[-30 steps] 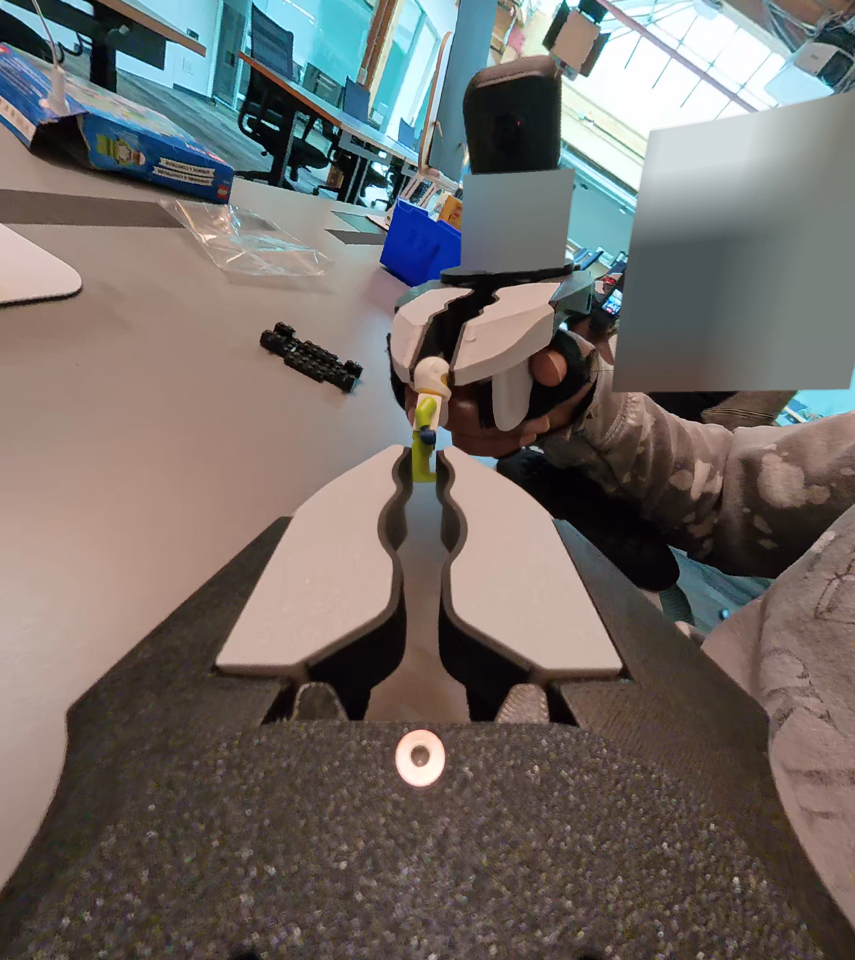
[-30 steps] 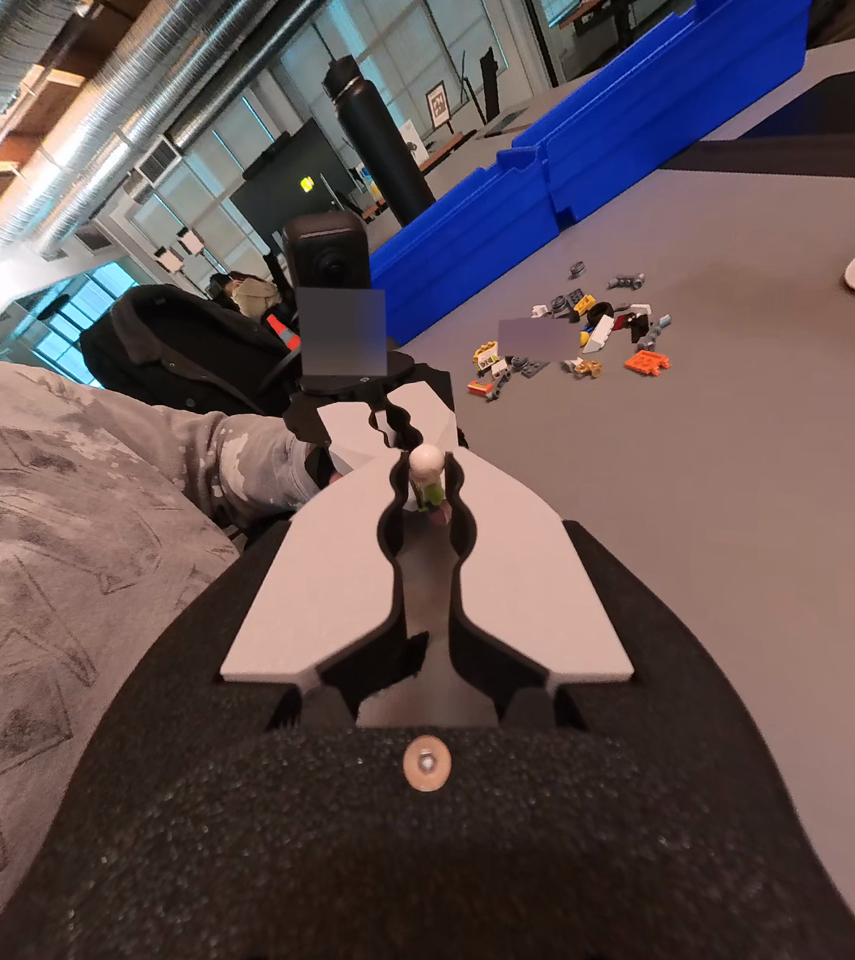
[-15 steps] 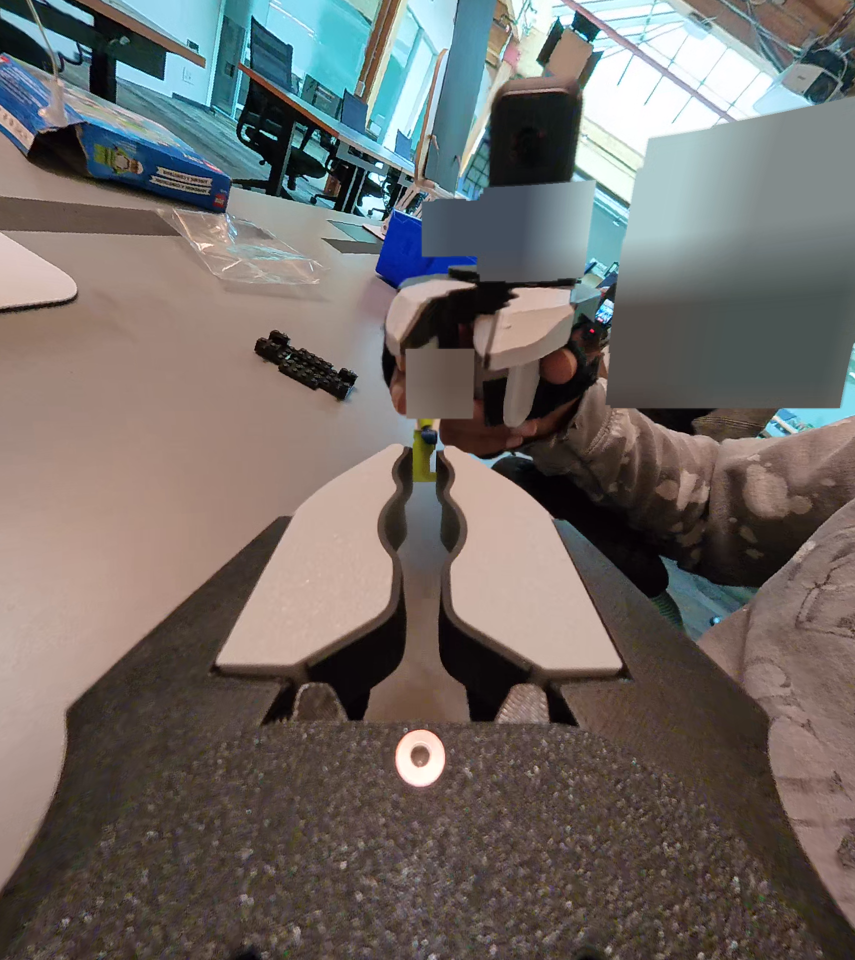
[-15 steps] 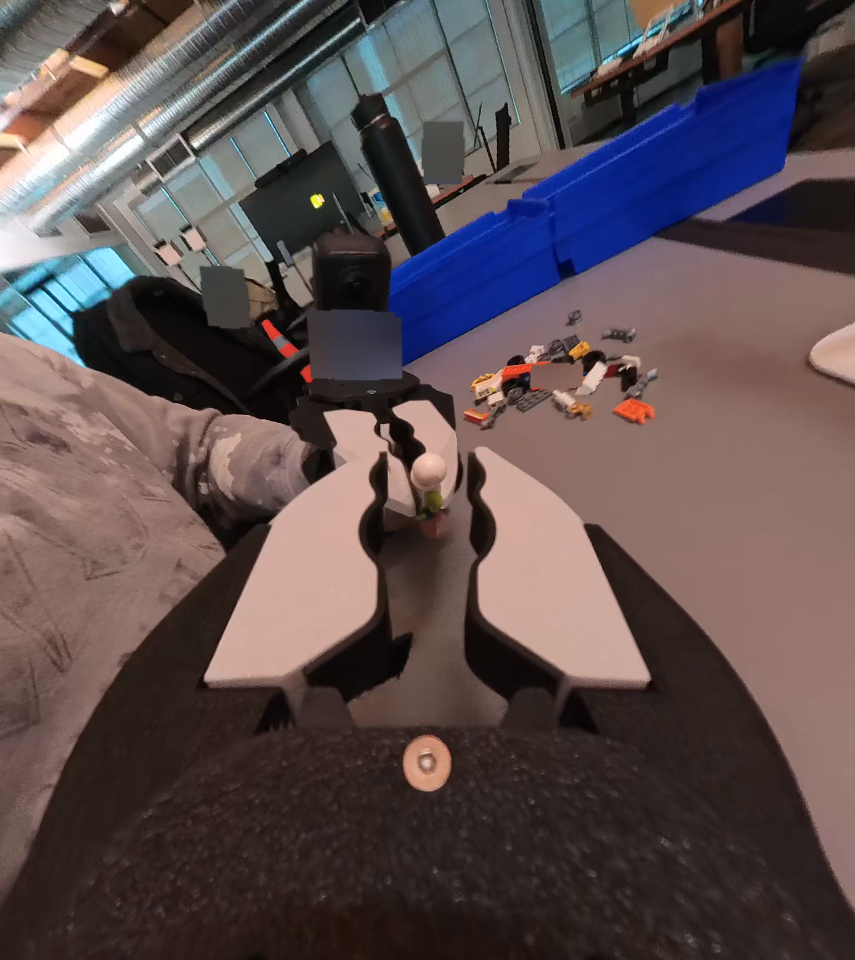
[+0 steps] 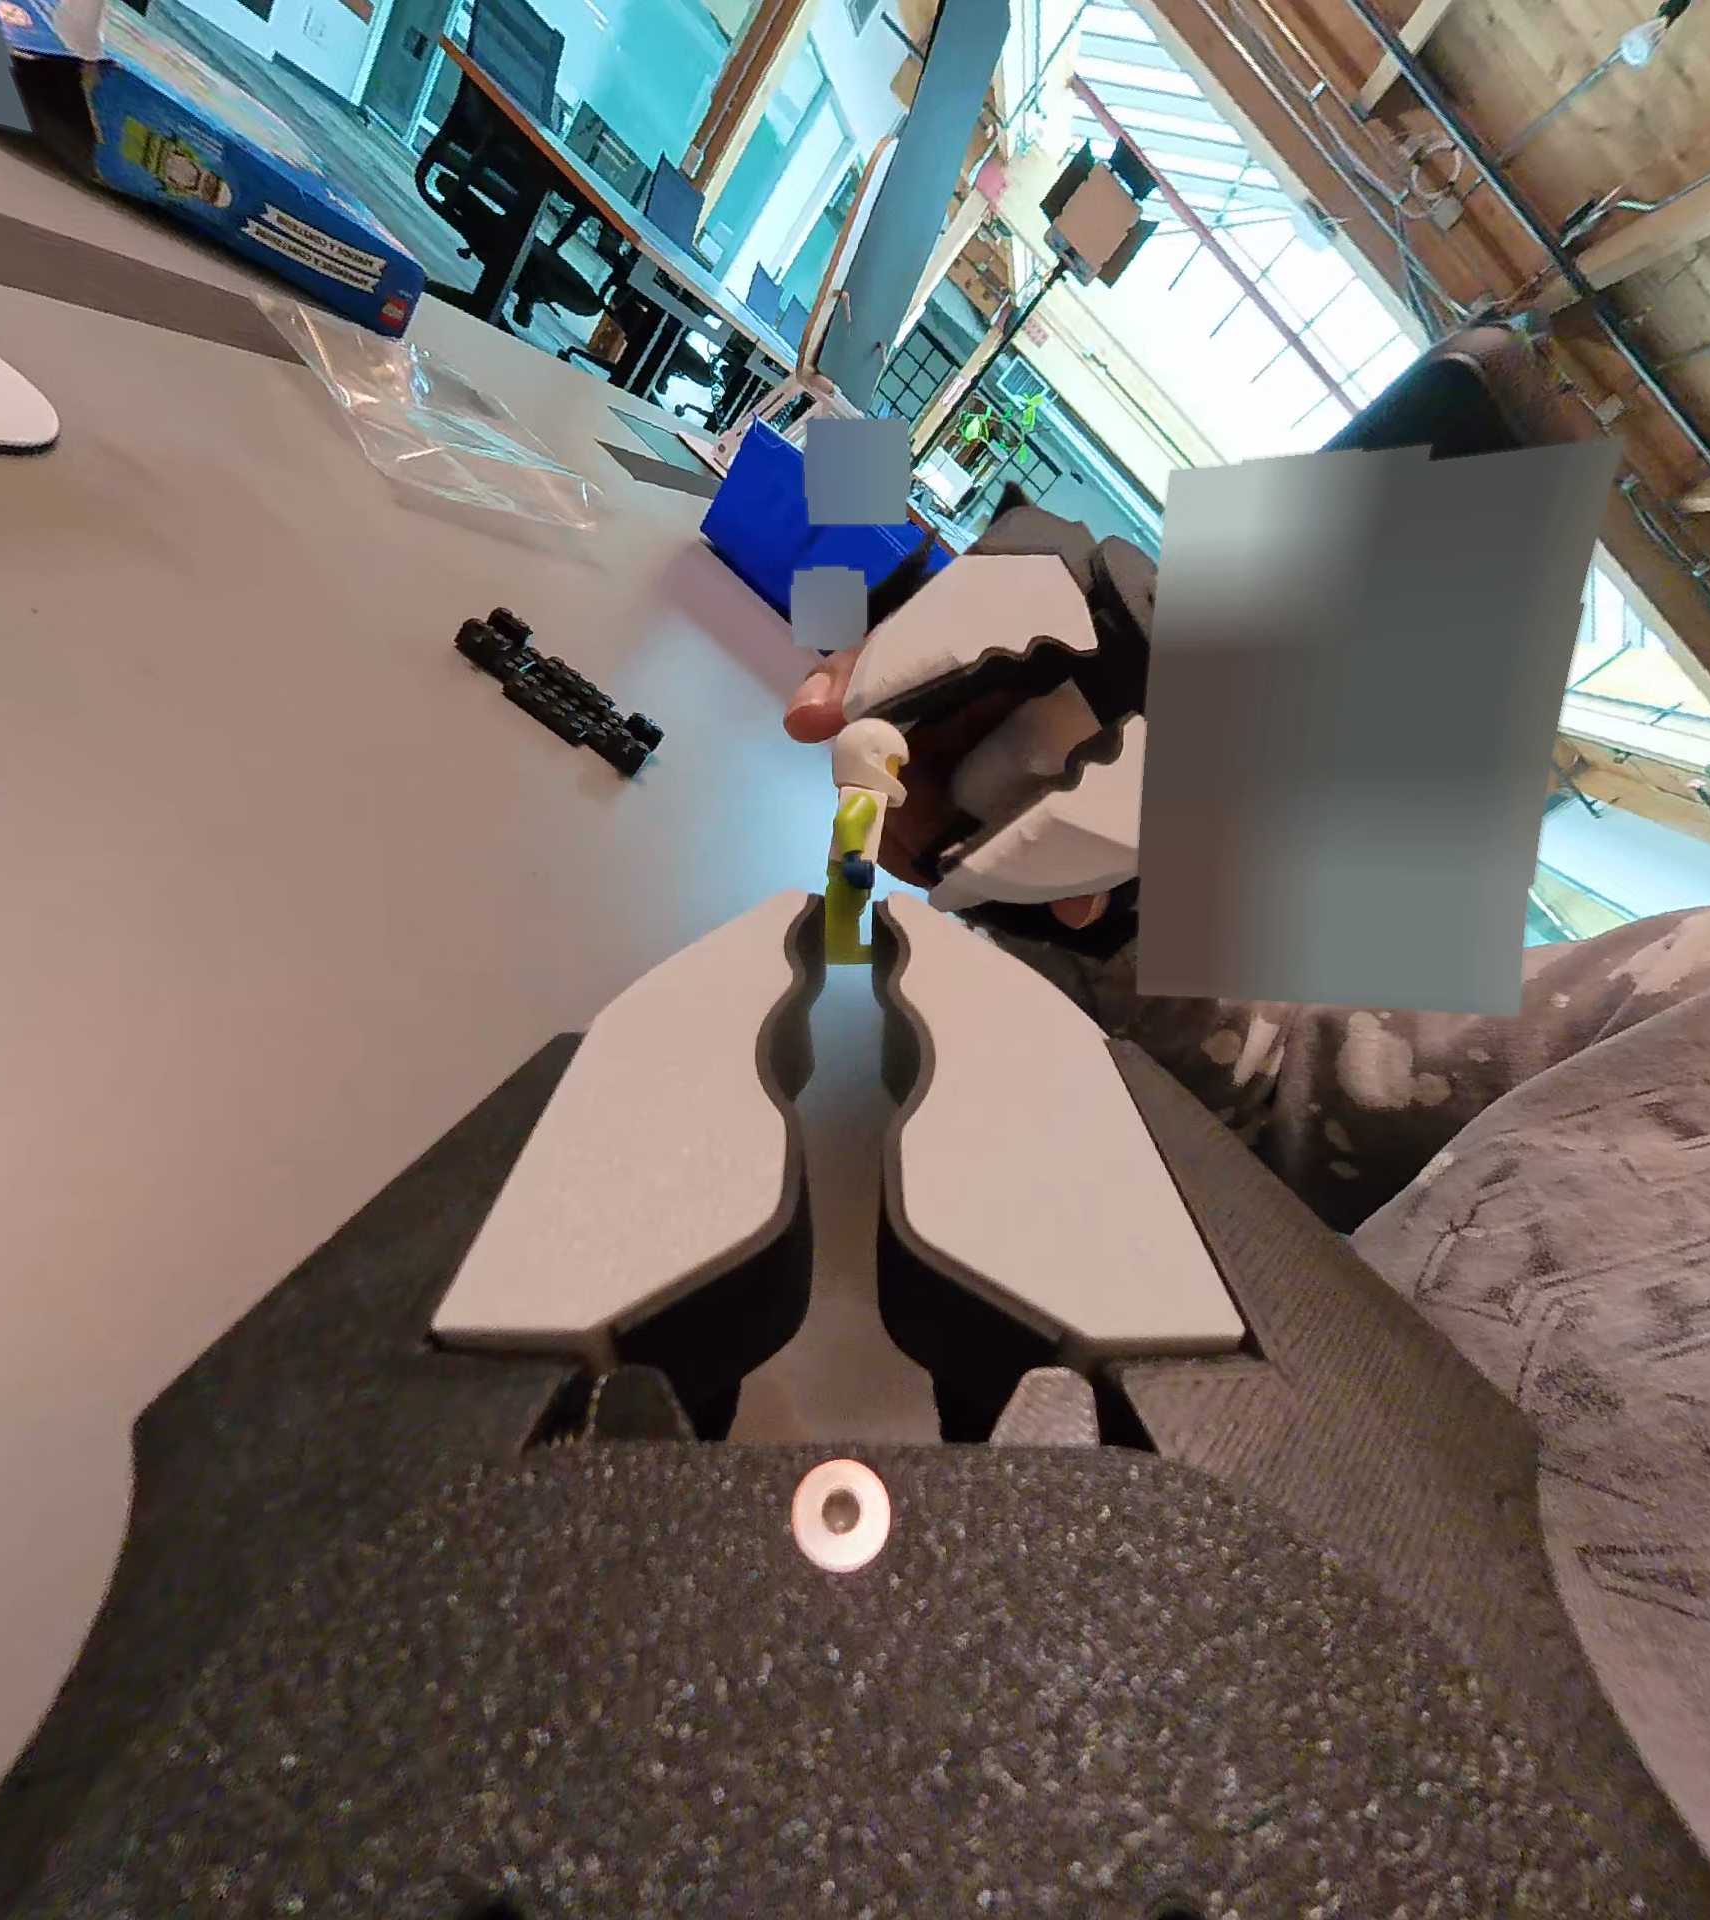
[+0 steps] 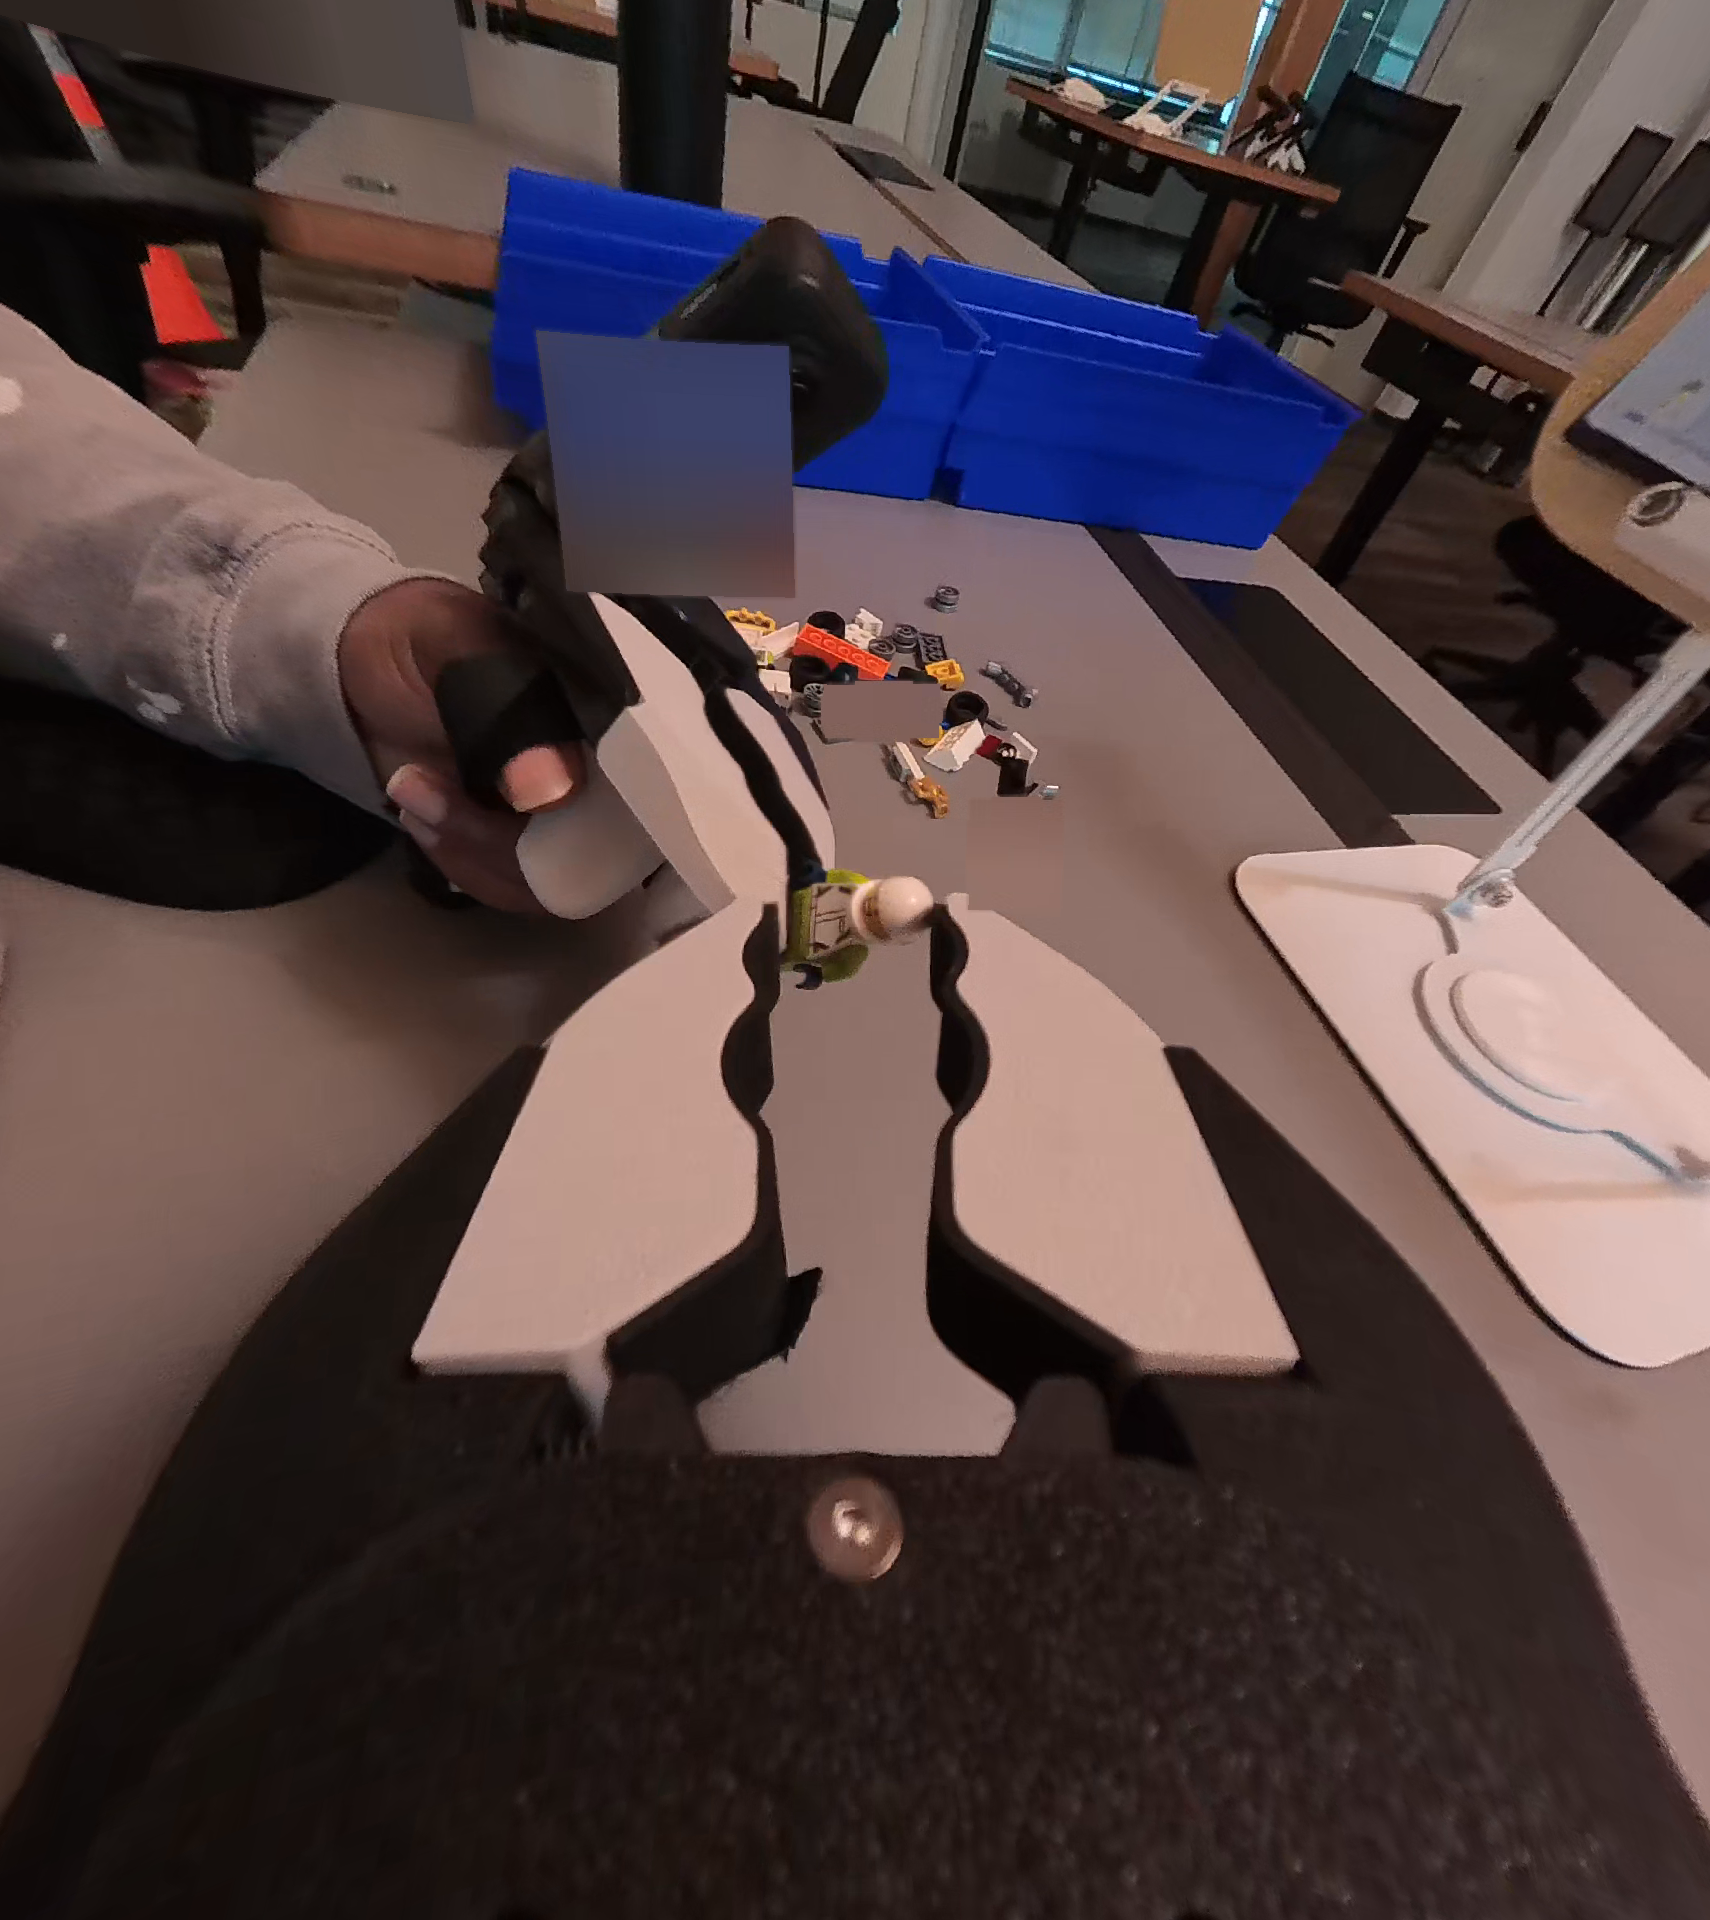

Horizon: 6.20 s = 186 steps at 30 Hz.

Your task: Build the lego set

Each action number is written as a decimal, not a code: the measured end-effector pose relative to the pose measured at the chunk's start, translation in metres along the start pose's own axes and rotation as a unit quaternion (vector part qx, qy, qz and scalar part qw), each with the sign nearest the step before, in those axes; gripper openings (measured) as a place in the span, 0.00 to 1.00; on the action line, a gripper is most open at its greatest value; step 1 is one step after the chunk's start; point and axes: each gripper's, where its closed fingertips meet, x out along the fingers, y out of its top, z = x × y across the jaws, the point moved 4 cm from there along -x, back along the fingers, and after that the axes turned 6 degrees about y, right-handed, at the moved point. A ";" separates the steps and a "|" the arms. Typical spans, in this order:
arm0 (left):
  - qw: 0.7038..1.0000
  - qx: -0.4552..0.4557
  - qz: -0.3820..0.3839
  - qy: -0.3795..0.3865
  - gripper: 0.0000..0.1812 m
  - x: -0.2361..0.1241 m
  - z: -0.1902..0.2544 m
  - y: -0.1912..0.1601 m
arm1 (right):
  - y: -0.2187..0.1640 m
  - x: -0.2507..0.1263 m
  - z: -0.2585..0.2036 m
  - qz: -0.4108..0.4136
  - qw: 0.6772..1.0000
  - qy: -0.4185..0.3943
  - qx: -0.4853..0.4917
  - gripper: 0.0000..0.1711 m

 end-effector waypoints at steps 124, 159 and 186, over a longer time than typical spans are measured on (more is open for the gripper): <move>0.967 0.113 -0.063 0.221 0.06 -0.015 -0.056 0.000 | -0.092 0.032 0.046 -0.233 0.969 0.074 0.028 0.26; 0.934 0.203 -0.025 0.293 0.00 -0.025 -0.059 0.015 | -0.047 -0.001 0.059 -0.128 0.986 -0.093 0.057 0.26; 0.780 0.445 0.007 0.440 0.00 -0.025 -0.076 0.038 | -0.076 -0.027 0.047 -0.080 0.945 -0.299 0.104 0.00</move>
